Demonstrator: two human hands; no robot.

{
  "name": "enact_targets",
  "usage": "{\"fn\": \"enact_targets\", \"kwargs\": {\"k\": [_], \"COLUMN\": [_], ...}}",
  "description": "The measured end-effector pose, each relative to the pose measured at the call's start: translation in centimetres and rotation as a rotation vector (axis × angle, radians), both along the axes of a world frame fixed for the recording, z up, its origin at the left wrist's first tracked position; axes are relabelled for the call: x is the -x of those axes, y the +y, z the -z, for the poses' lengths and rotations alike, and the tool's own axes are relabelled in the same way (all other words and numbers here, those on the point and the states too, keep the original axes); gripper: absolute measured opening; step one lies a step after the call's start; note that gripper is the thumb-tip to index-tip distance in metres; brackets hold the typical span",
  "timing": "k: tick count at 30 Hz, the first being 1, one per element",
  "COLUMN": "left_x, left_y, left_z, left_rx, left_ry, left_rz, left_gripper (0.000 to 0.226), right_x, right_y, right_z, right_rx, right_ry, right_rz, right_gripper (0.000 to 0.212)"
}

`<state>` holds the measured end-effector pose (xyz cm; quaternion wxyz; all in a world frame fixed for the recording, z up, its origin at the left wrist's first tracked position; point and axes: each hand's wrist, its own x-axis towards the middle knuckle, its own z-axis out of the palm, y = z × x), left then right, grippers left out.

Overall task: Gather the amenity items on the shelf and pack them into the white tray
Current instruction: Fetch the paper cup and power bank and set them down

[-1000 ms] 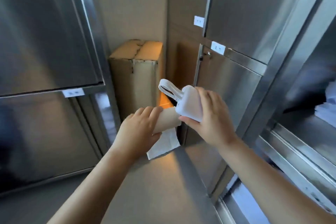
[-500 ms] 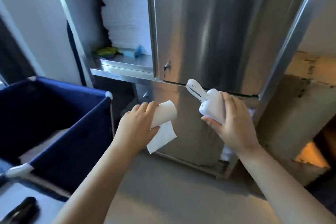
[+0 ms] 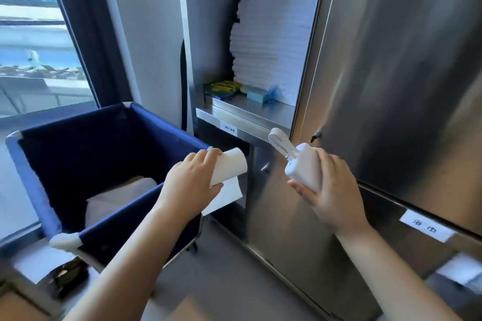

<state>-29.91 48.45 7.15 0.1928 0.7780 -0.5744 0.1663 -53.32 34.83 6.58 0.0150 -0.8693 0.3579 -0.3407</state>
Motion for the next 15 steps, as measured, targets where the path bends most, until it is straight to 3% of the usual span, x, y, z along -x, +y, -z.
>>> {"fn": "enact_targets", "kwargs": {"k": [15], "left_x": [-6.7], "left_y": [-12.5], "left_z": [-0.7], "left_rx": [-0.004], "left_ry": [0.066], "left_rz": [-0.209], "left_gripper": [0.059], "right_x": [-11.4], "right_y": [-17.9], "right_z": [-0.3], "right_rx": [-0.081], "right_ry": [-0.097], "right_rz": [-0.263], "right_gripper": [0.073]}}
